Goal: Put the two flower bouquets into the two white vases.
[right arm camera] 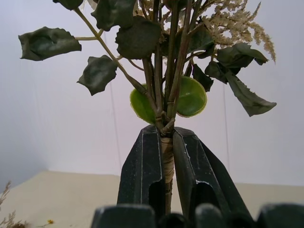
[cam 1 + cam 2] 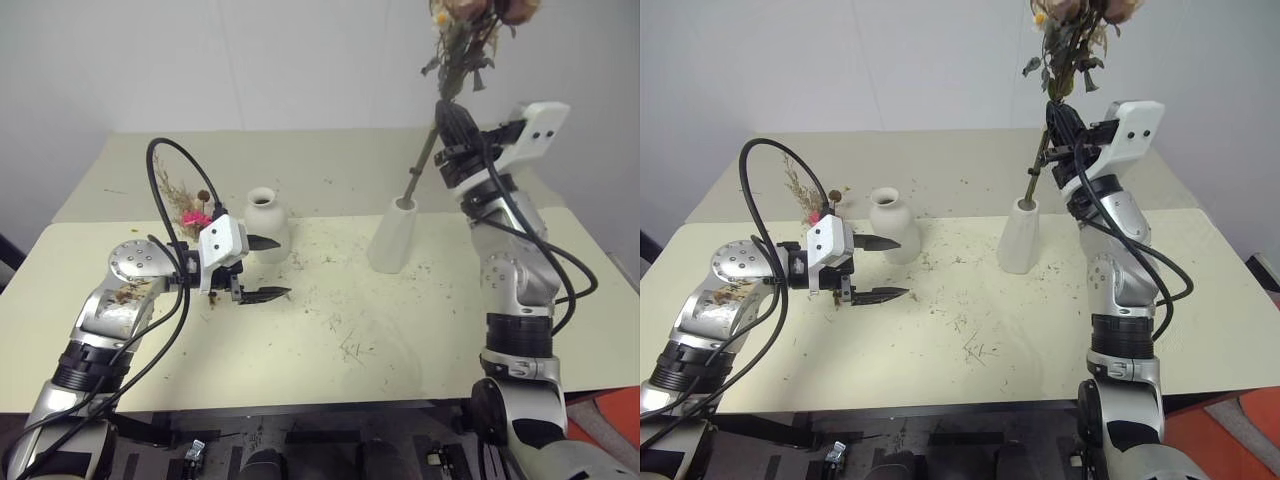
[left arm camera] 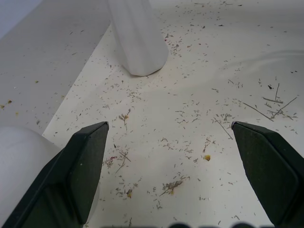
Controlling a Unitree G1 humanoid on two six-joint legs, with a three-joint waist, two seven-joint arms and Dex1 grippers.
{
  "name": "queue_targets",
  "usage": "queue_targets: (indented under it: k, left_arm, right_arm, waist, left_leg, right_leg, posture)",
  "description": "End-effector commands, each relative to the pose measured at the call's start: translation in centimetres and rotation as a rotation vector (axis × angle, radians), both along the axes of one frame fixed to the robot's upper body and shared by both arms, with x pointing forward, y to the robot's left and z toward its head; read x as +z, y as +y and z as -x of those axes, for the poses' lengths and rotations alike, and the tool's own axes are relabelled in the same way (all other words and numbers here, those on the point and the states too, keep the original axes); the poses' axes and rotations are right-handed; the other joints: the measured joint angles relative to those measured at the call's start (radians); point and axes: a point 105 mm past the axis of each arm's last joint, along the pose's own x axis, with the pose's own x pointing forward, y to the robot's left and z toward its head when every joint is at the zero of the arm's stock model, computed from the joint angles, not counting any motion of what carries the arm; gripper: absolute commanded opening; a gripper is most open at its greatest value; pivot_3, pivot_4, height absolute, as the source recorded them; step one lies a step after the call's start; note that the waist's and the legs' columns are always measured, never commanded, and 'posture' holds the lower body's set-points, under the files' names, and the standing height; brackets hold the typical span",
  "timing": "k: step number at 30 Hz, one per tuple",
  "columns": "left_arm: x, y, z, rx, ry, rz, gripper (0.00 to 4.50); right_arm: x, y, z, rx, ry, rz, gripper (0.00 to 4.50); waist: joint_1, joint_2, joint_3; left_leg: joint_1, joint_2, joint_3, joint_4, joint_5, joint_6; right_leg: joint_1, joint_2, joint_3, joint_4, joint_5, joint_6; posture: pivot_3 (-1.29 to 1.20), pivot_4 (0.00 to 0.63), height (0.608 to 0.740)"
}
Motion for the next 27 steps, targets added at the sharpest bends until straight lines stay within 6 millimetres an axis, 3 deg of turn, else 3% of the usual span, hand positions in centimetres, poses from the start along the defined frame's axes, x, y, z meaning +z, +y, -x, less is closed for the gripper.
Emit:
queue_targets:
  k: [1,12,27]
  left_arm:
    - [1.3,0.0,0.1,0.000,-0.052,0.007,4.50]
    - [1.3,-0.1,0.1,-0.003,-0.051,0.010,4.50]
    - [2.1,-0.6,0.2,-0.015,-0.076,0.044,4.50]
  right_arm:
    - [1.2,0.2,1.0,0.006,-0.067,-0.006,0.14]
    - [0.1,-0.7,0.1,-0.019,-0.042,-0.009,0.14]
    - [-2.8,0.3,-0.4,0.008,0.023,0.000,0.14]
  waist:
    - [0.000,0.000,0.000]
    - [0.000,0.000,0.000]
    - [0.000,0.000,0.000]
  left_leg:
    - [0.000,0.000,0.000,0.000,0.000,0.000]
    - [0.000,0.000,0.000,0.000,0.000,0.000]
    - [0.000,0.000,0.000,0.000,0.000,0.000]
  right_leg:
    - [0.000,0.000,0.000,0.000,0.000,0.000]
    - [0.000,0.000,0.000,0.000,0.000,0.000]
    - [0.000,0.000,0.000,0.000,0.000,0.000]
  posture:
    - [0.00,0.150,0.740]
    - [0.00,0.150,0.740]
    - [0.00,0.150,0.740]
